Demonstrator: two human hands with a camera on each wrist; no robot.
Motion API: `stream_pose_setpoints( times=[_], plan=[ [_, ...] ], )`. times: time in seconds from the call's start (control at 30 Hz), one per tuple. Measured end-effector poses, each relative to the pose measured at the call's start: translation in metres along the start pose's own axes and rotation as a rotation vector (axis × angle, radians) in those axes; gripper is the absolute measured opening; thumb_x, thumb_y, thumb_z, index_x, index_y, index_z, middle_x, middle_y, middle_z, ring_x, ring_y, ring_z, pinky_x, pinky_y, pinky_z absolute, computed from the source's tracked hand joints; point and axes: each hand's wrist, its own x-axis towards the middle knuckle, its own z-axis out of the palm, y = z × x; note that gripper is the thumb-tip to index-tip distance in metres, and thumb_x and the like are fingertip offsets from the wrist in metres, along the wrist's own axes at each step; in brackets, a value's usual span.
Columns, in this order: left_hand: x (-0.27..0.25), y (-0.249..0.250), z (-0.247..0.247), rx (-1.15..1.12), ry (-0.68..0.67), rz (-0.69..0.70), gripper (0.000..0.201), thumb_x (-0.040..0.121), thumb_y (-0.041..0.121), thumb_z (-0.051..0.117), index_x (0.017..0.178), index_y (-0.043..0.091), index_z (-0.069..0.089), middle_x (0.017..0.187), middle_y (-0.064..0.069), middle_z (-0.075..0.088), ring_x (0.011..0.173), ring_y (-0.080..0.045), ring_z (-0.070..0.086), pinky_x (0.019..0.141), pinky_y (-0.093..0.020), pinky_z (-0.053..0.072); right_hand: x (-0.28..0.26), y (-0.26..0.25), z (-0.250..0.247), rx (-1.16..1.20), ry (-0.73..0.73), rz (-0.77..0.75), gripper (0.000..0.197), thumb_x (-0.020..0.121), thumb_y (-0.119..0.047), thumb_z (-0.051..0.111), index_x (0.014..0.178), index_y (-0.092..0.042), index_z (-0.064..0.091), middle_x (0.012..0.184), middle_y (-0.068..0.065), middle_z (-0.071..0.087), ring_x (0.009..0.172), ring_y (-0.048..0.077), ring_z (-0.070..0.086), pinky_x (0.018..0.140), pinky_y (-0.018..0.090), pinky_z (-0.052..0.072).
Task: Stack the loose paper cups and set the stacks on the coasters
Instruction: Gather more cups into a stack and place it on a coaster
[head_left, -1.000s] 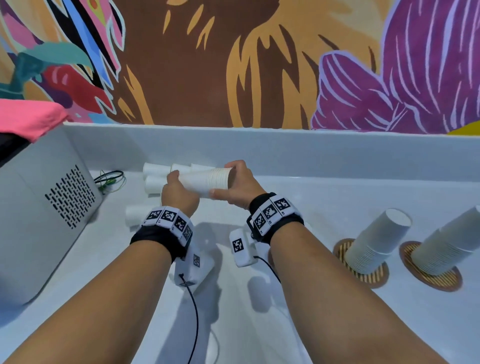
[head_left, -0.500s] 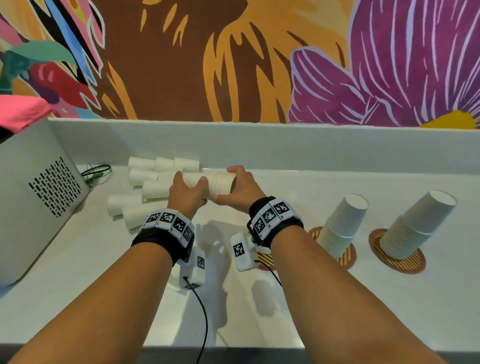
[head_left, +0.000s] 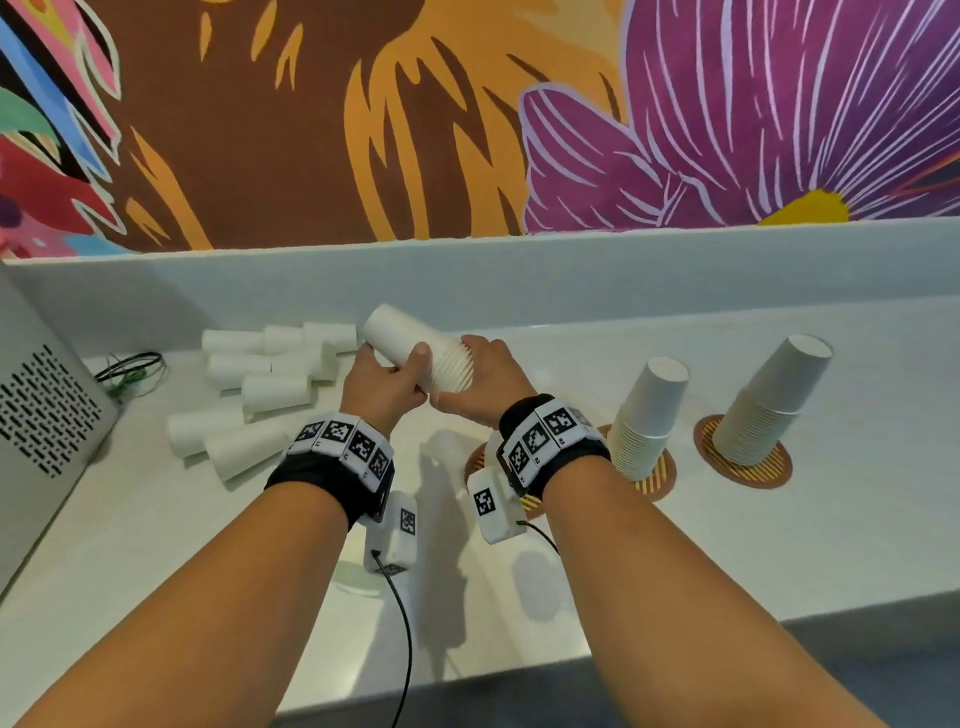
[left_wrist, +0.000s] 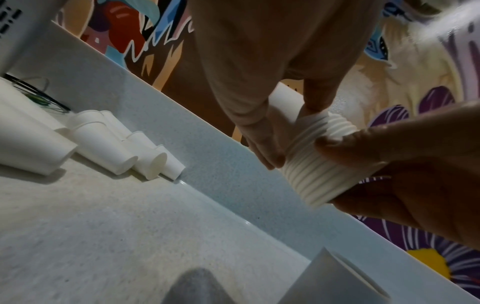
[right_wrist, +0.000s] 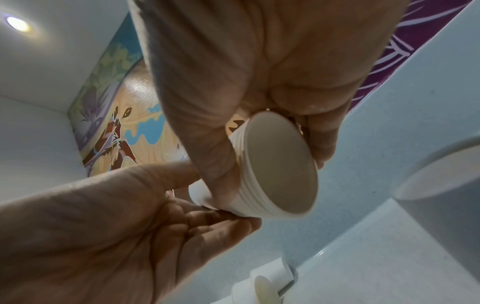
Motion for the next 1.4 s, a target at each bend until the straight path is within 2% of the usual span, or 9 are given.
stream_pose_setpoints(
  times=[0.1,0.2,0.3,0.43,0.7,0.83,1.0,1.17,1.4],
  plan=[
    [-0.006,0.003,0.01,0.004,-0.068,0.007,0.07,0.064,0.056,0.068,0.121,0.017,0.051,0.104,-0.011,0.07,0.083,-0.029,0.073,0.075,-0.046,0.06,-0.002,0.003,-0.006,-0.049,0.02,0.006,0.073,0.058,-0.046,0.078,0.12,-0.018,0.051,0.112,0.004,0.054,0.089,0.018,0.059,0.068,0.028,0.049],
    [-0.011,0.008,0.022,-0.001,-0.115,0.009,0.062,0.075,0.048,0.068,0.125,0.016,0.049,0.108,-0.014,0.069,0.084,-0.031,0.072,0.075,-0.048,0.06,-0.005,0.008,-0.019,-0.078,0.017,0.023,0.061,0.059,-0.043,0.078,0.109,-0.017,0.055,0.1,0.002,0.061,0.084,0.018,0.063,0.061,0.027,0.053],
    [-0.017,0.012,0.038,-0.011,-0.158,0.023,0.058,0.089,0.036,0.064,0.138,0.022,0.038,0.113,-0.014,0.065,0.09,-0.032,0.071,0.076,-0.048,0.06,-0.009,0.018,-0.038,-0.061,0.007,0.038,0.056,0.063,-0.038,0.08,0.108,-0.015,0.056,0.097,0.001,0.063,0.085,0.017,0.064,0.064,0.027,0.055],
    [-0.032,0.021,0.069,-0.001,-0.216,0.036,0.059,0.094,0.032,0.058,0.145,0.032,0.028,0.117,-0.011,0.064,0.092,-0.03,0.071,0.08,-0.047,0.059,-0.015,0.035,-0.064,-0.032,0.032,0.011,0.065,0.061,-0.046,0.079,0.113,-0.019,0.052,0.101,0.0,0.062,0.09,0.019,0.064,0.073,0.034,0.058],
    [-0.056,0.034,0.141,0.03,-0.247,0.108,0.063,0.095,0.03,0.058,0.147,0.038,0.024,0.126,-0.01,0.063,0.103,-0.03,0.067,0.079,-0.047,0.059,-0.026,0.073,-0.122,-0.061,0.082,-0.033,0.066,0.057,-0.047,0.072,0.114,-0.021,0.051,0.096,-0.001,0.065,0.079,0.015,0.065,0.063,0.036,0.06],
    [-0.065,0.035,0.178,0.037,-0.226,0.156,0.058,0.093,0.032,0.06,0.145,0.026,0.034,0.126,-0.008,0.062,0.106,-0.026,0.065,0.084,-0.044,0.058,-0.029,0.095,-0.147,-0.084,0.15,-0.044,0.074,0.054,-0.05,0.072,0.119,-0.026,0.046,0.103,0.0,0.061,0.083,0.019,0.063,0.066,0.038,0.059],
    [-0.072,0.036,0.214,0.083,-0.207,0.222,0.053,0.091,0.034,0.062,0.139,0.021,0.043,0.13,-0.003,0.059,0.111,-0.021,0.063,0.085,-0.04,0.058,-0.032,0.121,-0.178,-0.082,0.194,-0.029,0.072,0.058,-0.034,0.075,0.122,-0.027,0.044,0.106,0.0,0.059,0.087,0.023,0.062,0.074,0.042,0.057],
    [-0.076,0.029,0.24,0.185,-0.21,0.256,0.053,0.091,0.029,0.064,0.139,0.025,0.043,0.131,0.002,0.058,0.118,-0.016,0.056,0.087,-0.039,0.057,-0.04,0.151,-0.189,0.01,0.148,0.031,0.069,0.065,-0.032,0.076,0.125,-0.026,0.042,0.109,-0.003,0.061,0.095,0.022,0.062,0.082,0.043,0.055],
    [-0.074,0.0,0.247,0.377,-0.254,0.247,0.051,0.087,0.027,0.068,0.134,0.026,0.048,0.129,0.003,0.06,0.115,-0.015,0.057,0.096,-0.048,0.051,-0.057,0.183,-0.176,0.064,-0.005,0.11,0.076,0.074,-0.027,0.078,0.135,-0.017,0.034,0.122,0.005,0.059,0.11,0.026,0.058,0.085,0.033,0.047]
  ],
)
